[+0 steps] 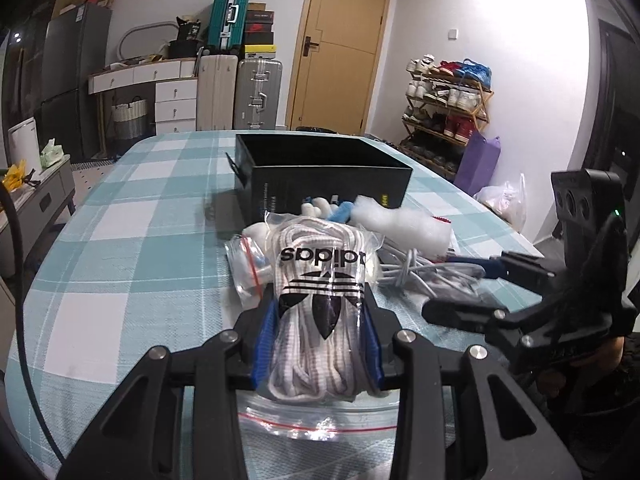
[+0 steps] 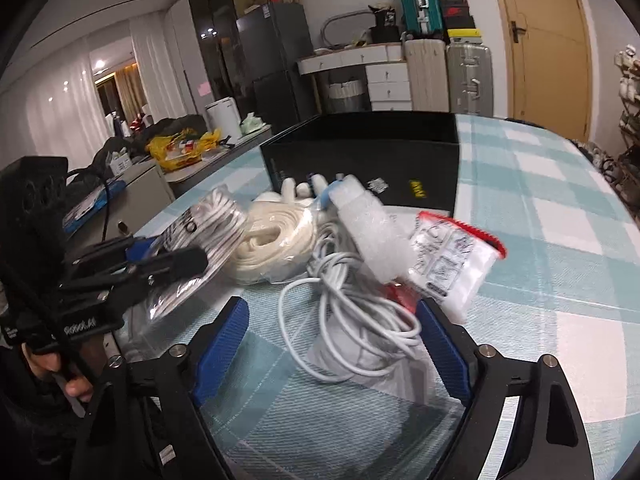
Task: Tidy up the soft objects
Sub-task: 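Grasp the Adidas lace bag with the left gripper while the right grasps the white cable, then lift the lace bag with the left gripper while the right lifts the white cable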
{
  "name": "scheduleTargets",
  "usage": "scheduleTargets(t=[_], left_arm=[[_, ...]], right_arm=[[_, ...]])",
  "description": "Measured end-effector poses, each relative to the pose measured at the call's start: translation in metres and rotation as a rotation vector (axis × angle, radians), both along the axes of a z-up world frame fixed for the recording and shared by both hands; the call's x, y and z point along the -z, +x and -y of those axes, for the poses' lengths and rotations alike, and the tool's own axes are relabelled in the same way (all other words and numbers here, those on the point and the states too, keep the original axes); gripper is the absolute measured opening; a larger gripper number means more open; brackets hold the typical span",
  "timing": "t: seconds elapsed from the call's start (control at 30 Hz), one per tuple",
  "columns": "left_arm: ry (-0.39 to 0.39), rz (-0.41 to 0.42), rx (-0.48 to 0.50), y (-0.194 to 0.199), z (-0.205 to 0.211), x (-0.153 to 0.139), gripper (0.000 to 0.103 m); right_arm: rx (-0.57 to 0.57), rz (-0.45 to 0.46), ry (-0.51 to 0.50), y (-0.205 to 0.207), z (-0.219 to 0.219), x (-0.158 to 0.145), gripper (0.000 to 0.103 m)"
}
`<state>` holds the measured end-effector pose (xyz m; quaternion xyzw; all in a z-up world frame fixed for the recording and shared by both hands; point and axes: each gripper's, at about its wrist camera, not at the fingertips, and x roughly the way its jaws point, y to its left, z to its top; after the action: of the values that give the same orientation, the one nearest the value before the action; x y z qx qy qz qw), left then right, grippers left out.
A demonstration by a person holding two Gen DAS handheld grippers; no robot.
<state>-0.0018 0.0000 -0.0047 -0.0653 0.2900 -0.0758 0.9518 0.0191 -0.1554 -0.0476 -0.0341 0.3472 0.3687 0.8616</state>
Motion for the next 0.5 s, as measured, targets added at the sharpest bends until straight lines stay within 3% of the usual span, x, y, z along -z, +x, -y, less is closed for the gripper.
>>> scheduleTargets(t=[0.1, 0.43, 0.5], left_arm=[[-0.024, -0.005, -0.011, 0.000, -0.005, 0.000, 0.036], [-0.038, -0.001, -0.030, 0.000, -0.013, -0.001, 0.036], [-0.040, 0.000, -0.034, -0.001, -0.013, -0.002, 0.036]], right_arm=[[-0.032, -0.011, -0.007, -0.001, -0.007, 0.002, 0.076], [0.029, -0.084, -0.050, 0.020, -0.024, 0.007, 0.075], [0.027, -0.082, -0.064, 0.022, -0.029, 0.007, 0.068]])
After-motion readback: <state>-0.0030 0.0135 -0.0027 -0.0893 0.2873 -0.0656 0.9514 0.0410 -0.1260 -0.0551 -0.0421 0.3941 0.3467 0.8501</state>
